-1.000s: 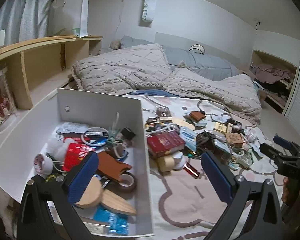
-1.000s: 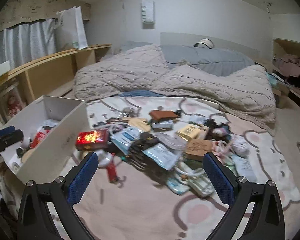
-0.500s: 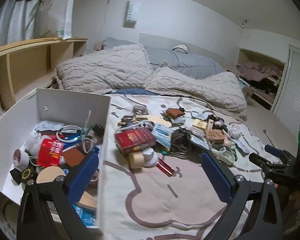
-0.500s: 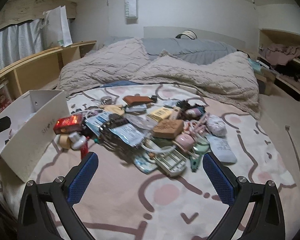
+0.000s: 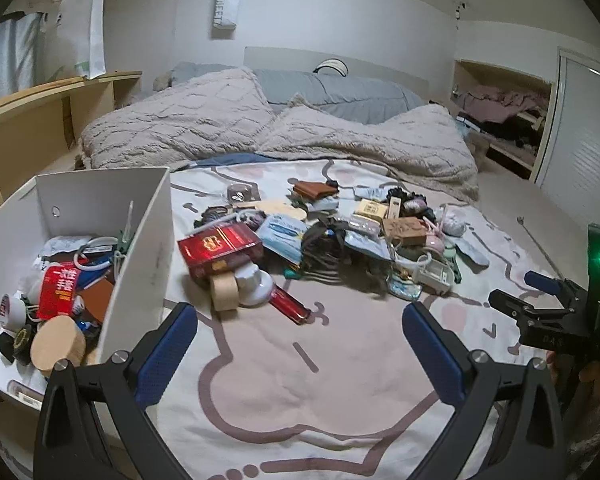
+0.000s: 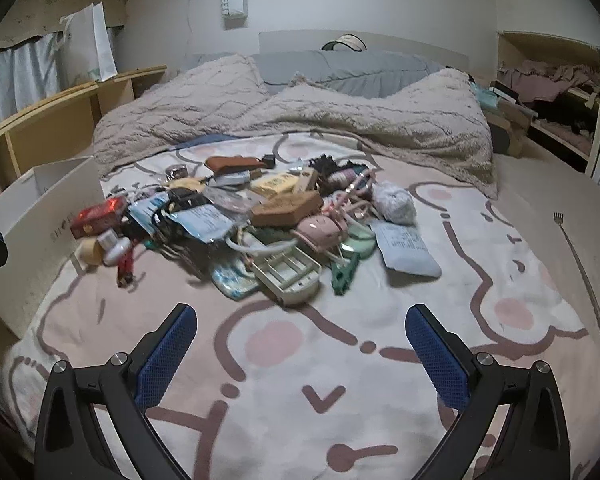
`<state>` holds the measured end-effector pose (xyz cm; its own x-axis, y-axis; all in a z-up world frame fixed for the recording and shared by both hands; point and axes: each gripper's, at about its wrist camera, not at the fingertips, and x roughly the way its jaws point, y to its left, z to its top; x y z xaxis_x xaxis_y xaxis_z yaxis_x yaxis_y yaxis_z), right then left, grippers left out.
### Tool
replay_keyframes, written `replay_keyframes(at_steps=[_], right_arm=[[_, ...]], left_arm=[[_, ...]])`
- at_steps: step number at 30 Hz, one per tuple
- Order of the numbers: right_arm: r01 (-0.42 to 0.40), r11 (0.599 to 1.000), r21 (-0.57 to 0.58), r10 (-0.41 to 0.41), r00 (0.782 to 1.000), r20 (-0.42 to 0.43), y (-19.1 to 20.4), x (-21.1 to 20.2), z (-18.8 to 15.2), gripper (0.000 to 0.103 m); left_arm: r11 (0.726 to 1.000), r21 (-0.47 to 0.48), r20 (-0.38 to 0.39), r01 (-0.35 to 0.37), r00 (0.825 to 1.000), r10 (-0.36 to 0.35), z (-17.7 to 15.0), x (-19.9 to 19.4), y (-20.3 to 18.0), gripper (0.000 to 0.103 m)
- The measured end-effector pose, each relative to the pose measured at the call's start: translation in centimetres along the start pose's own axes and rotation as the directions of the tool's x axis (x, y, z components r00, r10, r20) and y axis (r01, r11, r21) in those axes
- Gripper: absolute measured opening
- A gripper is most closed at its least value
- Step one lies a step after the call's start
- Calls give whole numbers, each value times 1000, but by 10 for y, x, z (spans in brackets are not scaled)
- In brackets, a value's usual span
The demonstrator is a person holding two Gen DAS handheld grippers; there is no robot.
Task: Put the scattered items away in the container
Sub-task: 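Withdraw both open tools from the box toward the cluttered bed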
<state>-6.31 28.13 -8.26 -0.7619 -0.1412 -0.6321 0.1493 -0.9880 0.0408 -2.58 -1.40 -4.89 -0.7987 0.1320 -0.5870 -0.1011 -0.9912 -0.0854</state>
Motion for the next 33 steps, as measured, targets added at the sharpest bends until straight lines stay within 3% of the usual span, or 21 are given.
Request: replay_keyframes(at_steps=[16,22,28,33], right_arm=[[-10,1000,-19,8,996,-91,-5,29,-21,103],[5,1000,-19,-8,990,-140,-9,44,-28,103],[20,999,-37,-27,980,-196,-8,59,-37,103],[30,998,-55,-40,981,-191,-5,61,-40,103]], left_arm=[[999,-27,-94,-23,995,20,-17,49,-9,103],[997,-78,-137,-18,990,7,-17,70,-4,103],[994,-78,-190,-70,980,54,-16,95,-3,103],[989,-94,-217,-114,972,91,-14,117,1,103]])
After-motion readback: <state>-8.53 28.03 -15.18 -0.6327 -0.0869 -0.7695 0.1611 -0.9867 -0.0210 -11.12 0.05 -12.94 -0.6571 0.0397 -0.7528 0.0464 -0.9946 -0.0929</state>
